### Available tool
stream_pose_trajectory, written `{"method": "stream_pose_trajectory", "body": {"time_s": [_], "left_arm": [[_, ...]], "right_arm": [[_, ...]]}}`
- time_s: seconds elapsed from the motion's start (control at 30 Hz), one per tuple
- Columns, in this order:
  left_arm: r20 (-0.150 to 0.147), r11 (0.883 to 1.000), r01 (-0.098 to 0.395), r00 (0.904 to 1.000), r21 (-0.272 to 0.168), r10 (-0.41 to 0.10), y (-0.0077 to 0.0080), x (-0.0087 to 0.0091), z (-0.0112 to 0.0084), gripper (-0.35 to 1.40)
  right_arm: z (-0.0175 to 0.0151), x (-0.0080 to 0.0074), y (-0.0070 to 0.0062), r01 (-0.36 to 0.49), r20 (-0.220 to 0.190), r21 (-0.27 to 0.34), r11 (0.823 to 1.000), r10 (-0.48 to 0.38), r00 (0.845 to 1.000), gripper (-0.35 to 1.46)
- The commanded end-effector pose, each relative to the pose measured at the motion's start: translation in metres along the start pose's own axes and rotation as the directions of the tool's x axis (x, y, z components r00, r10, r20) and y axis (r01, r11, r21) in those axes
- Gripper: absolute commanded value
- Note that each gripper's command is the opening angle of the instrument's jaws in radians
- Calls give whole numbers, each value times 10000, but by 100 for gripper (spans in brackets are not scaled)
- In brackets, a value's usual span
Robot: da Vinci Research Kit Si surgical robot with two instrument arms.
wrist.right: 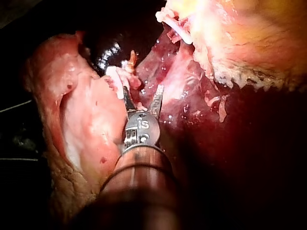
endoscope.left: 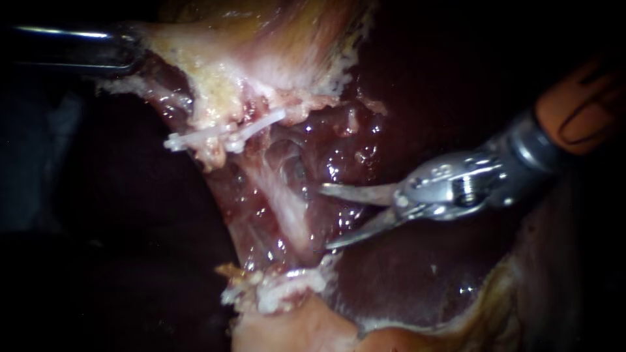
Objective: Go back from the cut right tube
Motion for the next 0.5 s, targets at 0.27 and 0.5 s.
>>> {"method": "stream_pose_trajectory", "body": {"time_s": [0.27,0.5], "left_arm": [[4,10000,0,10000,-2,0,-1,-1,0,-35],[-3,10000,-11,10000,8,11,-3,-2,3,-35]], "right_arm": [[-37,-9,8,-46,254,-361,9993,55,9997,145],[-39,-11,8,-105,318,-317,9994,116,9994,145]]}}
